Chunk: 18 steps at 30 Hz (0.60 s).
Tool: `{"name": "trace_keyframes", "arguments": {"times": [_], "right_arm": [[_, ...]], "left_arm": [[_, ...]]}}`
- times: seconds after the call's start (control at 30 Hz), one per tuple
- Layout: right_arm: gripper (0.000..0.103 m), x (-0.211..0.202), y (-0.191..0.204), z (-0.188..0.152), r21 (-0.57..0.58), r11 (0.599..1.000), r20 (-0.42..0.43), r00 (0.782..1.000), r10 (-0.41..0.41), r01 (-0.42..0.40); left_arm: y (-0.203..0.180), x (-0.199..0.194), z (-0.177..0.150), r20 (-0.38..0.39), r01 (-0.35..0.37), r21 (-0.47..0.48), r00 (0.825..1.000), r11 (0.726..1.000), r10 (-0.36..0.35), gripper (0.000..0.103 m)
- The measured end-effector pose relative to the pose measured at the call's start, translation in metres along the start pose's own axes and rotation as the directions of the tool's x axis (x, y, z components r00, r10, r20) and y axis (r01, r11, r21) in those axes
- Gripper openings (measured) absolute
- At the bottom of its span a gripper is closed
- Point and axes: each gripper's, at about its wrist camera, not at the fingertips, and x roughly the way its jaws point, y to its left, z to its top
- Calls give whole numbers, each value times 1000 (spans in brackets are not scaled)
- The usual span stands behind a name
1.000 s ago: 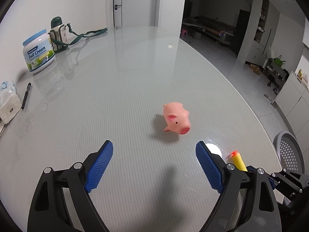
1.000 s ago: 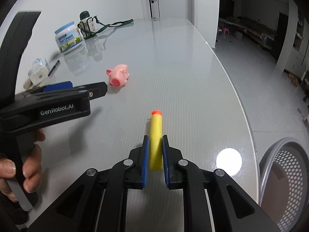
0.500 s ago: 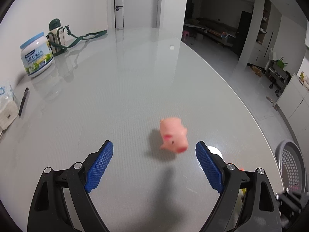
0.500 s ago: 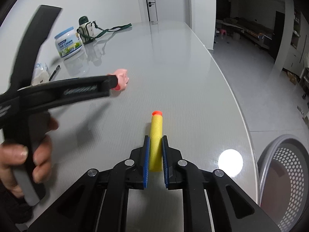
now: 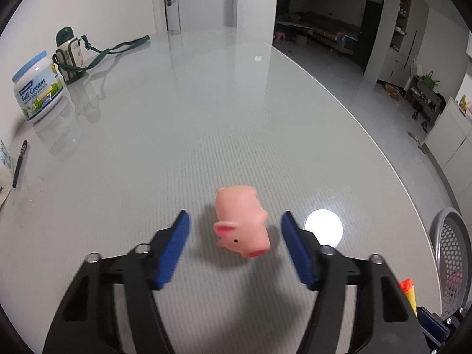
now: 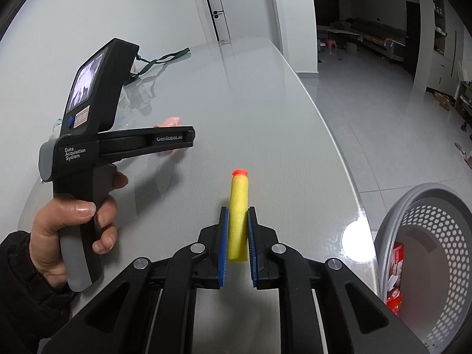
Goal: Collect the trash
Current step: 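Grasp the pink toy pig with the left tool while the right tool holds the dart, then carry the pig and dart over the grey basket with both tools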
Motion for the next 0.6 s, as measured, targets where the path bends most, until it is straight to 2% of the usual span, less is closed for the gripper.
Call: {"name": "trace_keyframes", "arguments": {"times": [0.03, 0.1, 0.13, 0.33, 0.6], "right_arm": [[12, 1, 2, 2, 2, 1000, 0, 1000, -1, 1], [12, 0, 3, 0, 4, 1000, 2, 1000, -3, 3], [12, -1, 3, 1, 6, 1000, 3, 1000, -5, 5], [12, -7, 0, -2, 21, 1000, 15, 1000, -20, 19], [12, -21, -8, -9, 50, 998, 32, 998, -45, 43]], "left_arm": [[0, -1, -1, 5, 0, 3, 1000, 1000, 0, 52], [1, -3, -3, 13, 3, 11, 1000, 1000, -3, 34], [2, -3, -4, 14, 7, 14, 1000, 1000, -8, 32], [4, -14, -13, 16, 53, 3, 998, 999, -53, 30], [-17, -46, -27, 73, 88, 63, 993, 994, -93, 29]]}}
